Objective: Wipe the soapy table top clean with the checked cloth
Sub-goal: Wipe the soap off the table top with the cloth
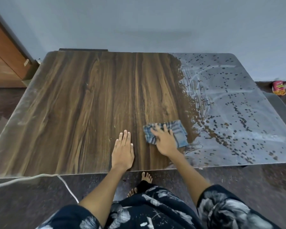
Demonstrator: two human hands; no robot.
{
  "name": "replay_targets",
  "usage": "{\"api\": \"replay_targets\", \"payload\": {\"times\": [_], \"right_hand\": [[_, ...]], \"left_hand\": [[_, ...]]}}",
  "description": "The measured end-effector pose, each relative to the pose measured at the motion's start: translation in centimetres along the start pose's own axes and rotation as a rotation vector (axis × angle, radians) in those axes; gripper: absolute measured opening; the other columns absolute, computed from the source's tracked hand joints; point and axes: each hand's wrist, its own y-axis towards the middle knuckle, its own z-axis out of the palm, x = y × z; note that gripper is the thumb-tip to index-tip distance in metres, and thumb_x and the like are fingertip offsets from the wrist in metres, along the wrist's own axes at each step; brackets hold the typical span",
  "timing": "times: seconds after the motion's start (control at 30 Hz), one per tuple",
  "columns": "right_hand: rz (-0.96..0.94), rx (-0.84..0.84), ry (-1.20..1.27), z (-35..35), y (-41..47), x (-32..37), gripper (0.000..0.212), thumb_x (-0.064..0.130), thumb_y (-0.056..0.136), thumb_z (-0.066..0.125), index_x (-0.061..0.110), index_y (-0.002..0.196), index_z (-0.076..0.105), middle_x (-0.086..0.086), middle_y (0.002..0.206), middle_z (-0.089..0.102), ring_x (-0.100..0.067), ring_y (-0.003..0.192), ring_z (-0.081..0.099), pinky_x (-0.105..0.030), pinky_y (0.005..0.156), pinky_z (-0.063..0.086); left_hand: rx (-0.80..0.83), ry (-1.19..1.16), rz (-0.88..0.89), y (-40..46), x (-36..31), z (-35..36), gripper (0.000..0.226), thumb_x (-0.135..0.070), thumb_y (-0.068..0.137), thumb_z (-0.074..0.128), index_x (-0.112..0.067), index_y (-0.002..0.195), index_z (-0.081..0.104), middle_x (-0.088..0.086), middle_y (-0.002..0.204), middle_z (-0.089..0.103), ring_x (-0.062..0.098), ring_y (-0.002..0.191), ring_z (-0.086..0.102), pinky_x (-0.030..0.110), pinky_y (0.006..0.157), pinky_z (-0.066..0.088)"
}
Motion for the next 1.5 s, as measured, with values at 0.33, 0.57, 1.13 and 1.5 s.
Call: {"api": "replay_targets", "payload": {"times": [0.33, 0.57, 1.13, 1.5], "right_hand": [[-0.083, 0.018, 0.11, 0.4, -12.0, -6.1, 0.053, 0.005, 0.091, 0.045, 0.039, 0.131, 0.041, 0.023, 0.143, 0.026, -0.003, 0.139, 0.007, -0.03, 0.118, 0.0], [0.23, -0.082, 0.201, -1.5, -5.6, -6.4, 0.051, -0.002, 0.093, 0.038, 0.023, 0.136, 0.047, 0.01, 0.15, 0.024, -0.024, 0.144, 0.007, -0.035, 0.115, -0.002], [0.214, -0.151, 0.325, -2.9, -11.2, -13.6, 0.056, -0.017, 0.081, 0.044, 0.019, 0.12, 0.061, 0.017, 0.135, 0.04, -0.015, 0.14, 0.02, -0.028, 0.115, 0.004], [-0.159, 0.099, 0.157, -3.5, -8.0, -10.8, 0.055, -0.001, 0.089, 0.039, 0.024, 0.138, 0.045, 0.012, 0.151, 0.023, -0.013, 0.139, -0.001, -0.029, 0.111, -0.01]], "left_hand": [[-0.006, -0.139, -0.114, -0.3, -1.0, 0.3, 0.05, -0.019, 0.1, 0.025, -0.009, 0.148, 0.013, 0.002, 0.157, 0.007, 0.019, 0.145, 0.0, 0.033, 0.118, 0.003], [0.042, -0.276, -0.105, 0.0, -3.6, 0.0, 0.054, -0.004, 0.096, 0.031, -0.006, 0.147, 0.013, 0.007, 0.157, 0.002, 0.02, 0.144, -0.003, 0.032, 0.118, 0.002], [0.088, -0.241, 0.025, 2.1, -8.8, 1.9, 0.053, -0.002, 0.095, 0.031, -0.006, 0.146, 0.018, 0.007, 0.157, 0.007, 0.021, 0.145, 0.0, 0.033, 0.118, 0.006], [0.115, -0.222, -0.044, 5.3, -14.2, 3.2, 0.052, -0.013, 0.098, 0.03, -0.004, 0.147, 0.014, 0.01, 0.157, 0.003, 0.025, 0.144, -0.002, 0.036, 0.118, 0.005]]}}
